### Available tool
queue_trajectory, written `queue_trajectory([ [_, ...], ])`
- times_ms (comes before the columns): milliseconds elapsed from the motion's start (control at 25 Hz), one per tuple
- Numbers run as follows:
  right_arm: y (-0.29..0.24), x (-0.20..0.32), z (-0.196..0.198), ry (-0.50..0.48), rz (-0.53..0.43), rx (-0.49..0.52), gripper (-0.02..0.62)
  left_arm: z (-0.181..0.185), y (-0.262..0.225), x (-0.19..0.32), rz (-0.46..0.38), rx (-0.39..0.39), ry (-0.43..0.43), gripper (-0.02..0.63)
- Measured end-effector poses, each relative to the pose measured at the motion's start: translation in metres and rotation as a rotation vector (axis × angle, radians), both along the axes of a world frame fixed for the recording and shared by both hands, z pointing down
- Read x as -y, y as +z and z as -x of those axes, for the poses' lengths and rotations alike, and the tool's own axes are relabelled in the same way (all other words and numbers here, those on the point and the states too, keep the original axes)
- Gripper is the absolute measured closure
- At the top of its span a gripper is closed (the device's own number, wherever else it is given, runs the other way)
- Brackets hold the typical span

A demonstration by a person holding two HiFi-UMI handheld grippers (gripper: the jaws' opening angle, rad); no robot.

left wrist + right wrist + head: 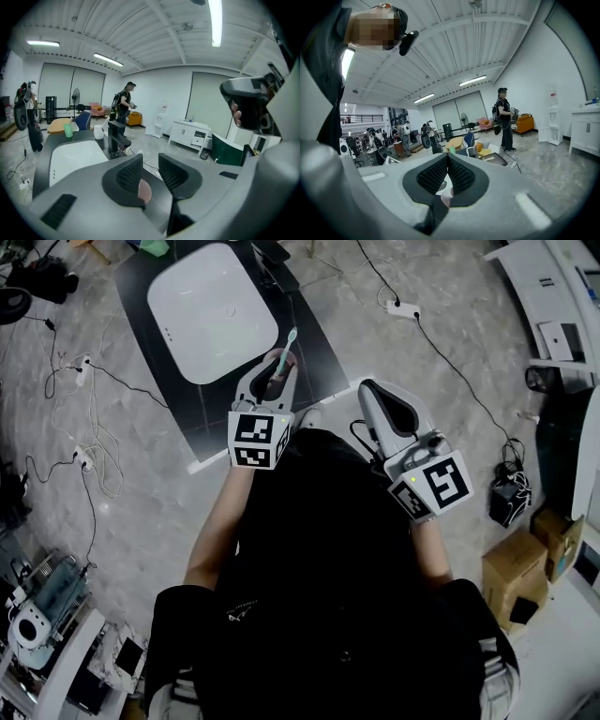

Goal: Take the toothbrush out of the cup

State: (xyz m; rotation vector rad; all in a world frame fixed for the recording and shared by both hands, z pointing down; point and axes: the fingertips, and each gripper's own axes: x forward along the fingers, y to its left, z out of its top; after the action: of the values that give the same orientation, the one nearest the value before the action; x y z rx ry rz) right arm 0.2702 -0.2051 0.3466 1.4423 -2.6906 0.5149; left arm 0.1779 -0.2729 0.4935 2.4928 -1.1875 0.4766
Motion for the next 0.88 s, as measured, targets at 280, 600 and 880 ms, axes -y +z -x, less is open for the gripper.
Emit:
queue_trajectory([
  [280,0.015,0.009,-0.017,0.015,0.034,-0.003,0.589,-0.005,0.038,0.029,0.057,0.096,-0.055,0.503],
  [600,0.023,0.019,-0.026,0.009,0.058,-0.019,0.589,-0.011,0.065,0.041,0.082,0.141,-0.071,0.515],
  [880,0.027,0.021,-0.033,0.003,0.079,-0.027,0.589,-0.015,0.075,0.045,0.092,0.142,-0.101,0.515],
])
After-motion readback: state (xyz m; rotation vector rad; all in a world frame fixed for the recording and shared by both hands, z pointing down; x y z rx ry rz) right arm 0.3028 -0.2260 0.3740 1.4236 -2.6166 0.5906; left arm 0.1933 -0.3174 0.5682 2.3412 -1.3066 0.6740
